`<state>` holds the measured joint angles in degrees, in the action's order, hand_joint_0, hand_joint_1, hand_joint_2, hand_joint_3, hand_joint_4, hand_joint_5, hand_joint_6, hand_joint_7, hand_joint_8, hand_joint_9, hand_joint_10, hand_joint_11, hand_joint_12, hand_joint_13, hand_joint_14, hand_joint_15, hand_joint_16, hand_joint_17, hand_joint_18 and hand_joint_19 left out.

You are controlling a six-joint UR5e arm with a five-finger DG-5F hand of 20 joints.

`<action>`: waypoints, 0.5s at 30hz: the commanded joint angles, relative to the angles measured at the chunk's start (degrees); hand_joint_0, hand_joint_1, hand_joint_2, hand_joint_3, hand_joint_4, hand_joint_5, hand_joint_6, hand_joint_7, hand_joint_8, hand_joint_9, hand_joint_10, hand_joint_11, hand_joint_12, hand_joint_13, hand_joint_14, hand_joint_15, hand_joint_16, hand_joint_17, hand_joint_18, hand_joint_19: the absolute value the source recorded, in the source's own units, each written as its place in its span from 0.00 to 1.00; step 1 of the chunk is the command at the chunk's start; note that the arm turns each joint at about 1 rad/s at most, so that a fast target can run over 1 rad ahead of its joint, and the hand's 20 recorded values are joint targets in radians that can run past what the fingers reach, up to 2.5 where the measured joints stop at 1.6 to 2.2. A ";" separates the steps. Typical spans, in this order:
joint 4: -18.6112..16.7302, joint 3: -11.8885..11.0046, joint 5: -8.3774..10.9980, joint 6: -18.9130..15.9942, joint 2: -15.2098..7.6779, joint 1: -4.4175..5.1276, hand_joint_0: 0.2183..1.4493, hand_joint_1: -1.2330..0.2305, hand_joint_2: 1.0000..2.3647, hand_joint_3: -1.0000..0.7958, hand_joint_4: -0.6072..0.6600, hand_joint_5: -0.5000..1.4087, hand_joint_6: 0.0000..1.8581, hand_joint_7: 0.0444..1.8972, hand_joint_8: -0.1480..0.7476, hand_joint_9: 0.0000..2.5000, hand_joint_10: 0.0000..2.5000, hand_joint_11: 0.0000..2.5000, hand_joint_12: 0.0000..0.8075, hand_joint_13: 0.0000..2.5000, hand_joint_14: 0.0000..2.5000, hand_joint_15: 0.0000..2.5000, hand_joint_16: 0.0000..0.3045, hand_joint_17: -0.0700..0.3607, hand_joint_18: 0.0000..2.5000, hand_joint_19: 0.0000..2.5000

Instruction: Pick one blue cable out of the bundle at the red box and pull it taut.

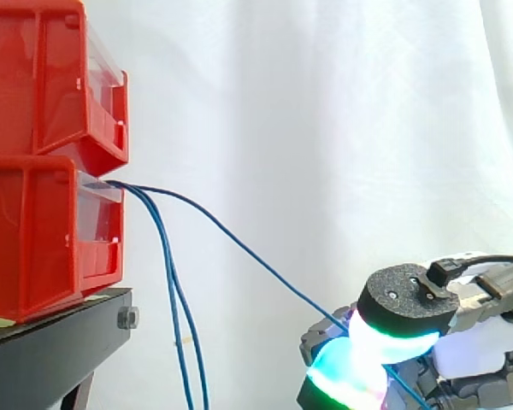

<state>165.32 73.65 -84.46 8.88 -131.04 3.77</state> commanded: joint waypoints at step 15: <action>0.00 0.00 0.00 0.00 -0.01 -0.07 0.34 0.29 0.01 0.45 0.56 0.19 0.49 0.60 0.59 0.37 0.01 0.32 0.45 0.19 0.00 0.07 0.16 0.41 0.16 0.04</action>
<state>165.32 73.65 -84.46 8.87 -131.02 3.75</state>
